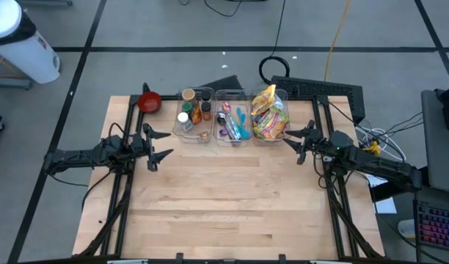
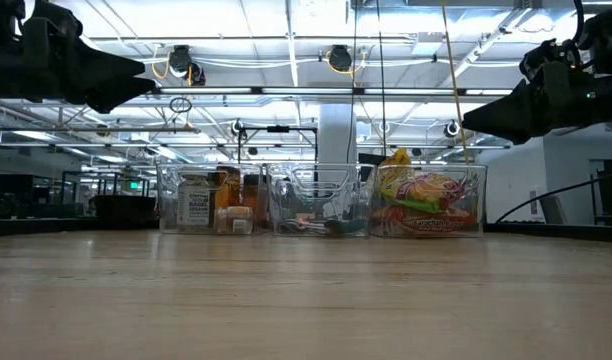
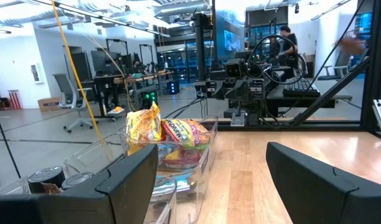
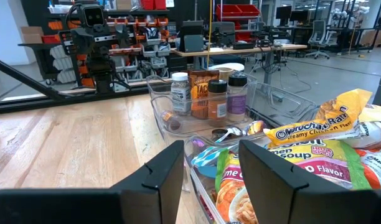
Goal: Pick & Place Food Item
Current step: Return to Home Position
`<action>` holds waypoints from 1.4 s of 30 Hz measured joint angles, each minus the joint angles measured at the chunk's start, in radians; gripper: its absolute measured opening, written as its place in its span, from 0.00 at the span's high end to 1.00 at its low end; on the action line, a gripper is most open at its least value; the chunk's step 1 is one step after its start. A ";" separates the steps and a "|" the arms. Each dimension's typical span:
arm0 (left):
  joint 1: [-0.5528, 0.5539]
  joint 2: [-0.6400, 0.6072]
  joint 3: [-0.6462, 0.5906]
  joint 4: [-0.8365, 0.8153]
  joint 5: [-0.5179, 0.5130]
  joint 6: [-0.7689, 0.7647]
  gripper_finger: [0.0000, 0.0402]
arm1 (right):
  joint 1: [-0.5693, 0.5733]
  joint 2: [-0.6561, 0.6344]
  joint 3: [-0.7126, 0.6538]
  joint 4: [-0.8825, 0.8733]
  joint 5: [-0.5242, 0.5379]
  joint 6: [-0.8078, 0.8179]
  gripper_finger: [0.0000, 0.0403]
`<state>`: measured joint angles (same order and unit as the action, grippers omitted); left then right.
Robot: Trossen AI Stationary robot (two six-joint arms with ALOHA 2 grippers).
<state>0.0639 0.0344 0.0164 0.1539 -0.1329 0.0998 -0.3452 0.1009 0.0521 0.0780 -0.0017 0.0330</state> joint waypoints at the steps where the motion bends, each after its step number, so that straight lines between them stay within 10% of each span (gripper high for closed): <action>1: 0.000 0.000 0.000 0.000 0.000 0.000 0.23 | 0.000 0.000 0.000 0.000 0.000 0.000 0.64; 42: 0.000 0.000 0.000 0.000 0.000 0.000 0.23 | 0.000 0.000 0.000 0.000 0.000 0.000 0.63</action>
<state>0.0639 0.0345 0.0166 0.1539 -0.1329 0.0998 -0.3454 0.1009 0.0521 0.0780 -0.0017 0.0330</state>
